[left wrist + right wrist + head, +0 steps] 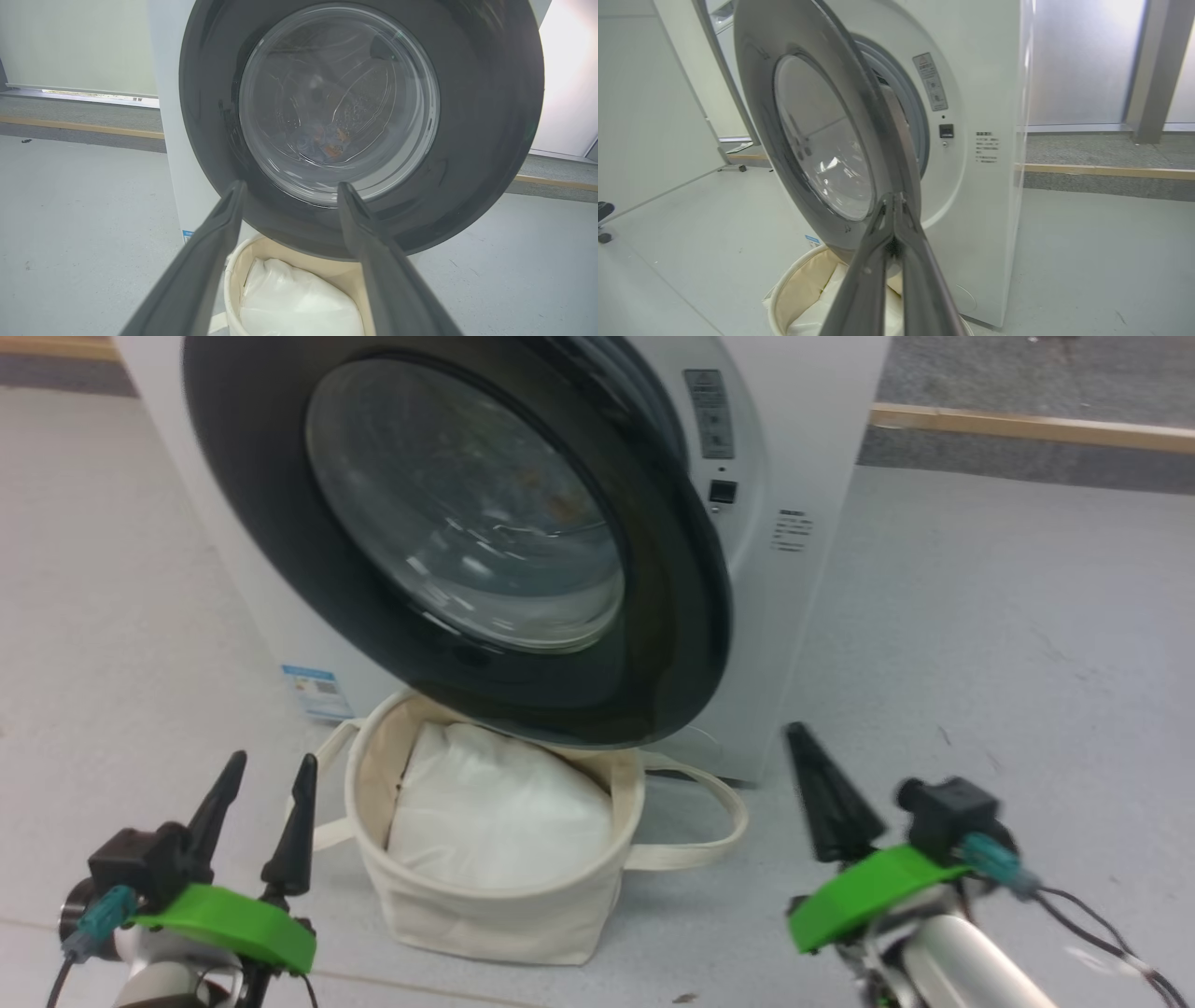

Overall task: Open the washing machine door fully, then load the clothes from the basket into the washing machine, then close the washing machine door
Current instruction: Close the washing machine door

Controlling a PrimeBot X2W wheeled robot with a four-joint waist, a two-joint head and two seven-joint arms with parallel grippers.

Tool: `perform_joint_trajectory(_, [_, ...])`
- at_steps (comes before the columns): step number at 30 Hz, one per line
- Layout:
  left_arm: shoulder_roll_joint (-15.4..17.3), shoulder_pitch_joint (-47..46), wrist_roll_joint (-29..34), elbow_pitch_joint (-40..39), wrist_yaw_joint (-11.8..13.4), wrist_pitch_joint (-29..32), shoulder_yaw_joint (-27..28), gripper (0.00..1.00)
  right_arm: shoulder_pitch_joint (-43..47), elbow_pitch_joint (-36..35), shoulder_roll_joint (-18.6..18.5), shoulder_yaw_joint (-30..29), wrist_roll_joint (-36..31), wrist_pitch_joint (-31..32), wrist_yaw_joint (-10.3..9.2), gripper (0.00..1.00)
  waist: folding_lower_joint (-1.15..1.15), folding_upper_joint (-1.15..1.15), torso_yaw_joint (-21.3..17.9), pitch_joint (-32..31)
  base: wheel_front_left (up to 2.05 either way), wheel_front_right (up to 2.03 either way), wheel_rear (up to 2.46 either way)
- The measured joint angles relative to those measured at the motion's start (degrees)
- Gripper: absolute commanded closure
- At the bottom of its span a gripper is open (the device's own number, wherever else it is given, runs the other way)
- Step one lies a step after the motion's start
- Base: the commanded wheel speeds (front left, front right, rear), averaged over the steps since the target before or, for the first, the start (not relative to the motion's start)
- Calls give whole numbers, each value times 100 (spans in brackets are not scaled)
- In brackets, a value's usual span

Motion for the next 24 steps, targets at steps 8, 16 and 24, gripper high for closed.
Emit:
perform_joint_trajectory(8, [-38, 2, -59, -47, 0, 0, -360, 0, -1099, 1044, 135, 989, 204, 0, 0, 100, 0, 0, 535, 16, 0, 0, 0])
perform_joint_trajectory(16, [24, -12, -154, -46, 0, 0, -526, 0, -1856, 2459, 232, 301, 100, 1, 0, 100, 0, 0, 1067, 177, 0, 0, 0])
perform_joint_trajectory(24, [89, -201, -253, -99, 0, 0, -587, 0, -2448, 3227, 252, -554, -269, 1, 2, 100, 1, 0, 1328, 615, 0, 0, 0])
